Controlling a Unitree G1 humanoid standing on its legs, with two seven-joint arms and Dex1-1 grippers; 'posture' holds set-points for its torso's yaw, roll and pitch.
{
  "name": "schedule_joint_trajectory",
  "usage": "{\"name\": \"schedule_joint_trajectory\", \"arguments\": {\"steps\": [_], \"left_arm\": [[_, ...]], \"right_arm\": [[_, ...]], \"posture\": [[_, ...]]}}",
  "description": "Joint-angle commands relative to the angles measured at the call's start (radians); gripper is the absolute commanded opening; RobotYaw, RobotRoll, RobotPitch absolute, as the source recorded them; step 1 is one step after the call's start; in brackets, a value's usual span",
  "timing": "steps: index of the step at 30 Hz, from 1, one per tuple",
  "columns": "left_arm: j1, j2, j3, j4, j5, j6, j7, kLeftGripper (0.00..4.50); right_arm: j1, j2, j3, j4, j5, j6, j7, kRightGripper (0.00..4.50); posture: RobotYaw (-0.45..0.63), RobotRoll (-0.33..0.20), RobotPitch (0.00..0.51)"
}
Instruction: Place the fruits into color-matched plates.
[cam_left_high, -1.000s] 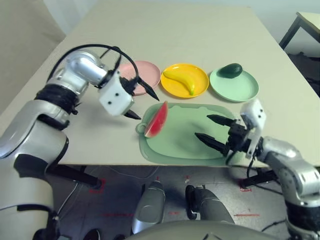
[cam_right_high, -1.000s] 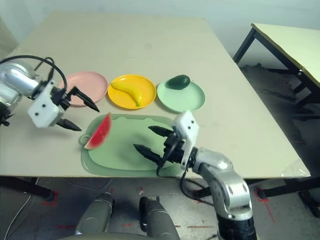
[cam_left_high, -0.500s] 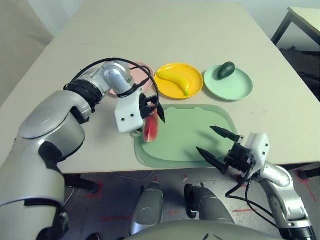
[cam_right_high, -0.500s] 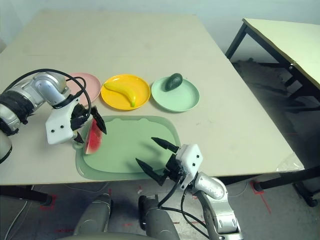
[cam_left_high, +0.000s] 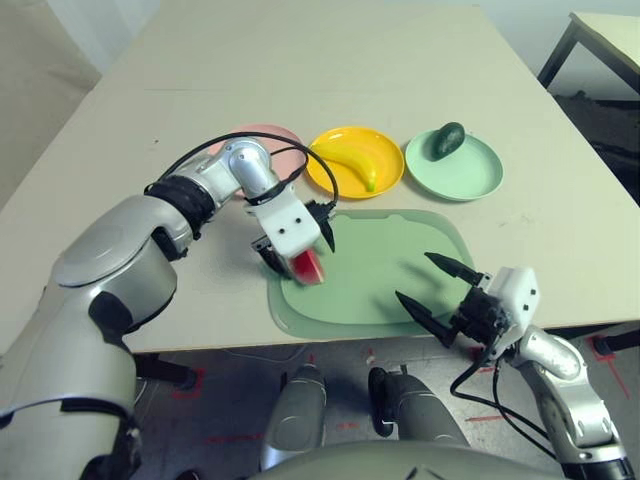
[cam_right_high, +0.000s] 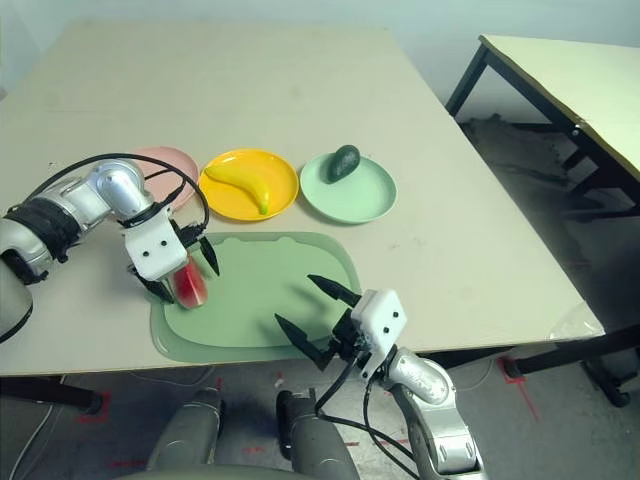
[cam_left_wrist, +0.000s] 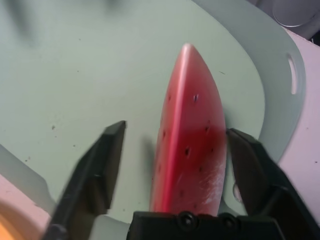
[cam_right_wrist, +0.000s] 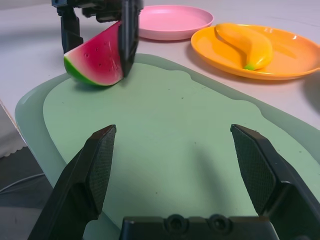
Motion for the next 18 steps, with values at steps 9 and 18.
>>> {"name": "schedule_joint_trajectory", "arguments": {"steps": [9, 18], "left_arm": [[0.033, 0.035, 0.008, -0.031, 0.06, 0.052, -0.007, 2.23], [-0.033, 0.04, 0.093, 0.022, 0.001, 0.127, -0.007, 2.23]], "right_arm": [[-0.001, -0.031, 0.006, -0.012, 0.012, 0.012, -0.012, 4.5], [0.004, -0.047, 0.015, -0.092, 0.034, 0.043, -0.013, 4.5]], "posture": [[0.09, 0.0, 0.127], [0.09, 0.0, 0.129]]}}
